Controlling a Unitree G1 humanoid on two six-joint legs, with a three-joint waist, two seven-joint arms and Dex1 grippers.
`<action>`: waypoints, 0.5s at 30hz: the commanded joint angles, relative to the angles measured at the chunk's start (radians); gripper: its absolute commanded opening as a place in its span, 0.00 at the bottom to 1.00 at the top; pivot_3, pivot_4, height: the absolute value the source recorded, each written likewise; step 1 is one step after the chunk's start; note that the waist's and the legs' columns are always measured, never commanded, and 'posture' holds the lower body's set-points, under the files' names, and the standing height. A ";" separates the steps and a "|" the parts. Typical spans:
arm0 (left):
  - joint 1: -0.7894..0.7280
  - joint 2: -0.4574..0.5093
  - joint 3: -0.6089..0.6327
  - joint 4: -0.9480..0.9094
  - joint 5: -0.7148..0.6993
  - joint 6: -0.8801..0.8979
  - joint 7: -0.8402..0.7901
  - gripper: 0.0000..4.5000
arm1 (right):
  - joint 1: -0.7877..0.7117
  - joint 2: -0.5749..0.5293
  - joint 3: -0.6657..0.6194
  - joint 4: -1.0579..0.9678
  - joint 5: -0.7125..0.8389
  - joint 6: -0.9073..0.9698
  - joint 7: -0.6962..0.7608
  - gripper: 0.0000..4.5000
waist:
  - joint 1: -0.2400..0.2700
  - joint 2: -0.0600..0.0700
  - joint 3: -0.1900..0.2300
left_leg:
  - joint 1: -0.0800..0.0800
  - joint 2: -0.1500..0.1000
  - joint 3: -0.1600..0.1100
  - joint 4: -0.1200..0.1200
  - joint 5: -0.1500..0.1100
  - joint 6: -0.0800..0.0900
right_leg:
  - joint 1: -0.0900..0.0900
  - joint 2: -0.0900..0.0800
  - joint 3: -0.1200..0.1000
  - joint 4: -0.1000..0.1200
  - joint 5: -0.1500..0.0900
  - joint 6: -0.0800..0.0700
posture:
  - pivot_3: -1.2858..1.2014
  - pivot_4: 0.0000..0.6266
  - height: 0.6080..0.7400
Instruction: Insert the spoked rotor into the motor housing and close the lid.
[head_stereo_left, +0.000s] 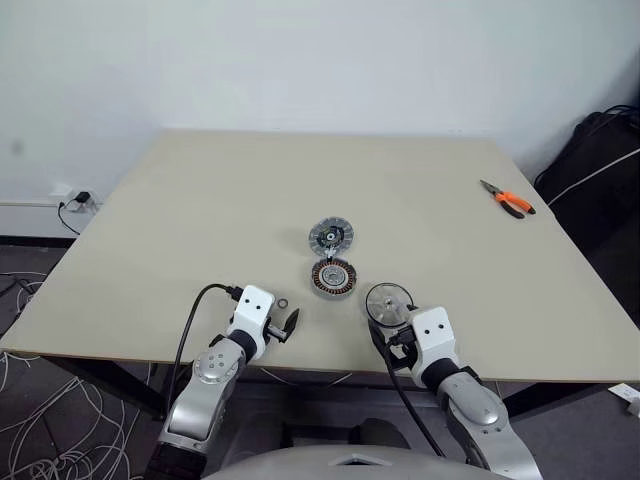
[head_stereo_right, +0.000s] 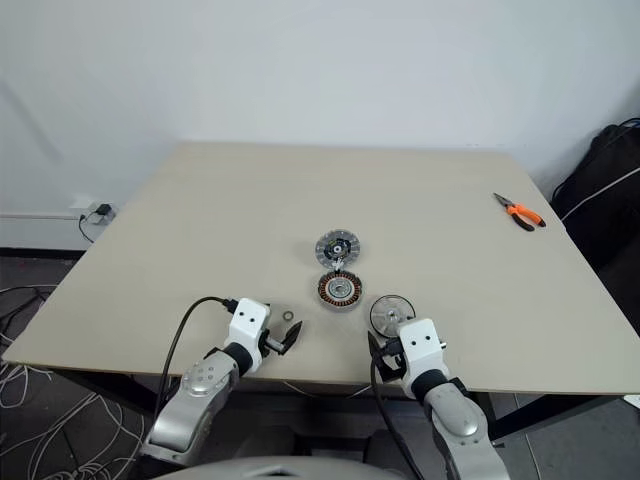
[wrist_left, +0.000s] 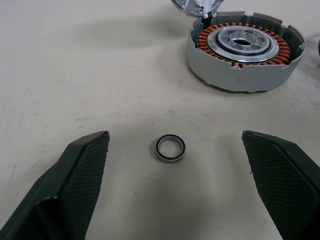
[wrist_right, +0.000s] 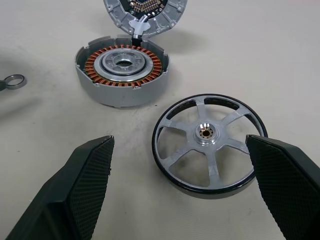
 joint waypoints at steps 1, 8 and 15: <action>-0.018 -0.004 -0.007 -0.012 0.002 -0.014 0.002 1.00 | -0.011 0.005 0.000 -0.042 -0.003 -0.009 -0.008 1.00 | 0.000 0.000 0.000 | 0.000 0.000 0.000 0.000 0.000 0.000 | 0.000 0.000 0.000 0.000 0.000 0.000 | 0.52 0.00 1.00; -0.020 -0.008 -0.011 -0.008 0.000 -0.013 -0.002 1.00 | -0.007 0.007 0.001 -0.061 -0.007 0.005 -0.011 1.00 | 0.000 0.000 0.000 | 0.000 0.000 0.000 0.000 0.000 0.000 | 0.000 0.000 0.000 0.000 0.000 0.000 | 0.52 0.00 1.00; -0.056 -0.029 -0.040 0.043 0.016 -0.001 0.001 1.00 | -0.008 0.006 -0.003 -0.060 -0.005 0.005 -0.013 1.00 | 0.002 0.000 0.000 | 0.000 0.000 0.000 0.000 0.000 0.000 | 0.000 0.000 0.000 0.000 0.000 0.000 | 0.52 0.00 1.00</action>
